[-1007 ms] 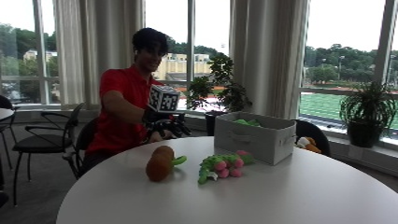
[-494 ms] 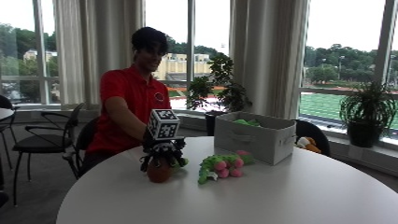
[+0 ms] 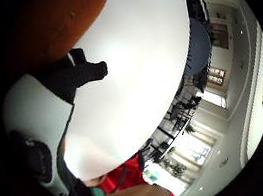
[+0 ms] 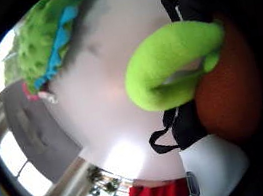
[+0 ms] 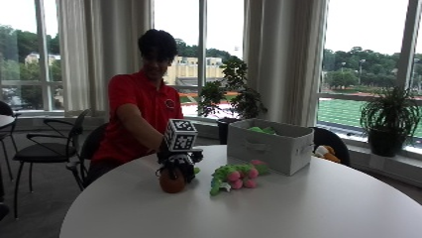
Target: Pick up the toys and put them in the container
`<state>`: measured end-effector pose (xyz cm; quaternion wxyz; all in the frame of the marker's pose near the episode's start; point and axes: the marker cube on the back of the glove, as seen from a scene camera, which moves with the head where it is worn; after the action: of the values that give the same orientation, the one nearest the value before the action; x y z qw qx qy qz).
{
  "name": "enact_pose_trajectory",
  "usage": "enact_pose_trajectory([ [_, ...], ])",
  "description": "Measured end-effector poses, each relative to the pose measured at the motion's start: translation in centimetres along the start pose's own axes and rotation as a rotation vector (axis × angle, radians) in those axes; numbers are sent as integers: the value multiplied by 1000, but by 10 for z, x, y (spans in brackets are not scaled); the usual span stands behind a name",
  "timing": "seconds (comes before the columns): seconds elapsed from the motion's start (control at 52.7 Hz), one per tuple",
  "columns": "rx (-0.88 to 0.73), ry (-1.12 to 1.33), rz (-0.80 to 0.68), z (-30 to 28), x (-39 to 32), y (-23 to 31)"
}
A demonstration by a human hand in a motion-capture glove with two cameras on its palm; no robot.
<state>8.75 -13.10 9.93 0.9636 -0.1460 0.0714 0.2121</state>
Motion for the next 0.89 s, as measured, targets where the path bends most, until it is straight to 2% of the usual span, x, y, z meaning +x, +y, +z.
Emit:
enact_pose_trajectory([
  [0.247,187,-8,-49,-2,-3,7],
  [0.456,168,-8,-59,-25,6,10],
  [0.627,202,-84,-44,-72,11,25],
  [0.893,355,-153,-153,-185,-60,73],
])
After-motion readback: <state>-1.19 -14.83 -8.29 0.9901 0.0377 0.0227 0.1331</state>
